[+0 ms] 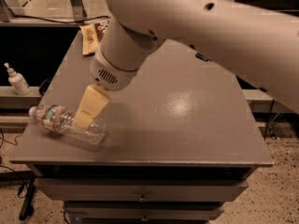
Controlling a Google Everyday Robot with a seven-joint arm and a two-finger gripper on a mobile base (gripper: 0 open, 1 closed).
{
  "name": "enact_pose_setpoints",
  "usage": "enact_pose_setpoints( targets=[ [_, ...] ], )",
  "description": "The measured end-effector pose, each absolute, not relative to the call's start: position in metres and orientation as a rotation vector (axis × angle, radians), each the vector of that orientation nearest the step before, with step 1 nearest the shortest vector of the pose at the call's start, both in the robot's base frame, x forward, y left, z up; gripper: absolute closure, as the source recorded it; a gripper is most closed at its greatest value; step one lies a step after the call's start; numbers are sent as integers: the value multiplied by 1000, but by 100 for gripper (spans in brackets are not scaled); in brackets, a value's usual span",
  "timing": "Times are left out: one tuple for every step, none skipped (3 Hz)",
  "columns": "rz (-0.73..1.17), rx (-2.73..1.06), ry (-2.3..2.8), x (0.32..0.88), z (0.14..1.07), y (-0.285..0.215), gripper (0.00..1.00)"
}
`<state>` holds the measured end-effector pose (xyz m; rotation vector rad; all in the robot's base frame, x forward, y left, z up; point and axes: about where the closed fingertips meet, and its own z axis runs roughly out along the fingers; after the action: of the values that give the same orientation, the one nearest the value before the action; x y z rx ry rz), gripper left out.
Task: Move water bottle near brown chip bag
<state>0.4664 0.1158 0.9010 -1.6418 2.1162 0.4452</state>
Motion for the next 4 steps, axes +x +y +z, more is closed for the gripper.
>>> enact_pose_setpoints(
  targets=[
    [421, -1594, 2227, 471, 876, 137, 0],
    [385, -1568, 2268, 472, 863, 152, 0],
    [344, -1567, 2274, 474, 855, 170, 0],
    [307, -1588, 2259, 474, 849, 190, 0]
  ],
)
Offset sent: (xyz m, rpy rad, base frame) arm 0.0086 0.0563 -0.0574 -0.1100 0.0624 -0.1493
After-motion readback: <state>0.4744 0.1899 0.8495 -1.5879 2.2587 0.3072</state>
